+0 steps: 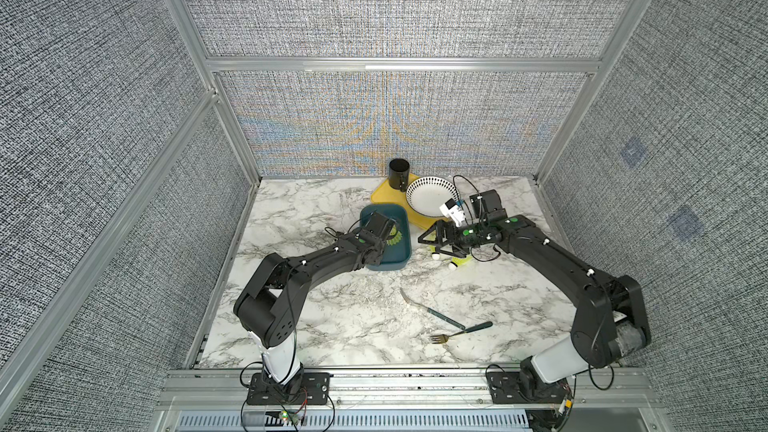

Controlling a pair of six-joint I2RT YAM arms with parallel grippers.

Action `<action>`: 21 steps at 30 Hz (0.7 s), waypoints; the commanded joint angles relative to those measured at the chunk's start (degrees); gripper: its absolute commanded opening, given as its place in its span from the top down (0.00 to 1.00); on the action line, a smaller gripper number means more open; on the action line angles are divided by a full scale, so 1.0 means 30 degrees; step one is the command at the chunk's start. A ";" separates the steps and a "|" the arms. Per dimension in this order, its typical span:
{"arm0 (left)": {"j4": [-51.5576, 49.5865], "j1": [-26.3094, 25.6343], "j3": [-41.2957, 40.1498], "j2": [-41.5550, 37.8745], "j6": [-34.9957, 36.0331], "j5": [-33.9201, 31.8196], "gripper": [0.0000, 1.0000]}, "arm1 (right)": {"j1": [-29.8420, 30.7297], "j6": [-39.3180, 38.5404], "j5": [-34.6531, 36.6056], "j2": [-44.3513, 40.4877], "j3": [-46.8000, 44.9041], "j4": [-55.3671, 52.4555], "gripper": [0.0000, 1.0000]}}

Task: Put the shuttlecocks into the storage box
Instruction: Place the shuttlecock in the storage box.

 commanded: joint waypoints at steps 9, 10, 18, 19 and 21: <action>0.4149 0.0008 -0.1401 0.0010 0.0603 -0.1110 0.98 | -0.0062 0.0086 -0.0659 0.1021 0.1679 0.0158 0.01; 0.4367 0.0008 -0.1423 0.0063 0.0593 -0.1169 0.98 | -0.0072 0.0056 -0.0667 0.1018 0.1598 0.0156 0.01; 0.4643 0.0008 -0.1336 0.0493 0.0551 -0.1598 0.98 | -0.0077 -0.0011 -0.0700 0.0741 0.0980 0.0216 0.01; 0.4643 0.0008 -0.1343 0.0502 0.0547 -0.1612 0.98 | -0.0077 -0.0010 -0.0699 0.0725 0.0978 0.0239 0.01; 0.4628 0.0008 -0.1409 0.0506 0.0581 -0.1670 0.98 | -0.0059 -0.0028 -0.0710 0.0769 0.1005 0.0229 0.01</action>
